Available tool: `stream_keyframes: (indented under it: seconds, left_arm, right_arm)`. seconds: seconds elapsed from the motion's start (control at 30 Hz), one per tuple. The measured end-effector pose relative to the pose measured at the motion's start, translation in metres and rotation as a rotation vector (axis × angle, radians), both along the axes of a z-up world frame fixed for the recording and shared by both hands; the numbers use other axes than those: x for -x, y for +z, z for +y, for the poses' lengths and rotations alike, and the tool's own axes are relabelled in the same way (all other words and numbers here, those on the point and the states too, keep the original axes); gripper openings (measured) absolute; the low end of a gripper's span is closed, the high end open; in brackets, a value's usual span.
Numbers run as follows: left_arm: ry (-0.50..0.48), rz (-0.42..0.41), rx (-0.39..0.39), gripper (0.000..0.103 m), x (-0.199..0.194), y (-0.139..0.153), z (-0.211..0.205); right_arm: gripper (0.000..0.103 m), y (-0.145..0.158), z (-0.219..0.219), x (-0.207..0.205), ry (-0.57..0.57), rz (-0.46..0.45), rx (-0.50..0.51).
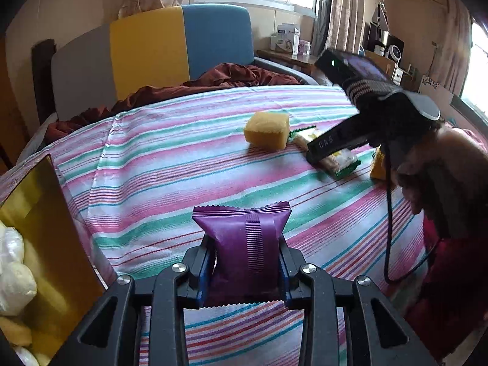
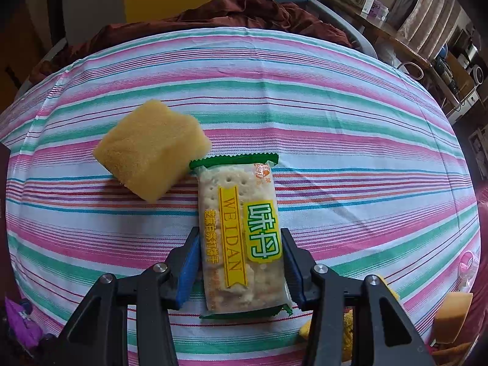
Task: Organize objects
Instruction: 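Carry the purple packet into the gold tray and open the left gripper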
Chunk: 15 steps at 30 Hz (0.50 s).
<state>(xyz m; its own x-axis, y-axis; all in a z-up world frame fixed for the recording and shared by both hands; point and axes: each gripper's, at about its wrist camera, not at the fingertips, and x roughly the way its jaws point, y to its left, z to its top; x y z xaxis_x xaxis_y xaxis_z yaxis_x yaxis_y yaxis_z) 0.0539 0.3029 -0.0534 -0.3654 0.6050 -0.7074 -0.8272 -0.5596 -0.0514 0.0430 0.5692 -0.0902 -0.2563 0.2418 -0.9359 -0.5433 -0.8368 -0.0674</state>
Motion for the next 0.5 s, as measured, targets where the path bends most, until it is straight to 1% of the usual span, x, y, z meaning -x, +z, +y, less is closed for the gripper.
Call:
stream_keyframes:
  seconds: [0.13, 0.27, 0.33, 0.43, 0.5]
  left_arm:
    - [0.048, -0.002, -0.055, 0.035, 0.01, 0.029, -0.027]
    - [0.151, -0.076, -0.101, 0.035, 0.042, 0.044, -0.064]
    - [0.219, -0.099, -0.107, 0.035, 0.064, 0.049, -0.085]
    - [0.317, -0.159, -0.111, 0.035, 0.103, 0.051, -0.114]
    - [0.374, -0.196, -0.098, 0.036, 0.133, 0.049, -0.13]
  right_arm:
    - [0.049, -0.001, -0.001, -0.001, 0.002, -0.003, -0.009]
    - [0.049, 0.002, -0.008, -0.005, 0.009, -0.008, -0.024]
    - [0.049, 0.002, -0.01, -0.004, 0.014, -0.012, -0.035]
    - [0.049, 0.001, -0.011, -0.002, 0.017, -0.015, -0.044]
    - [0.049, 0.001, -0.011, -0.003, 0.016, -0.015, -0.043]
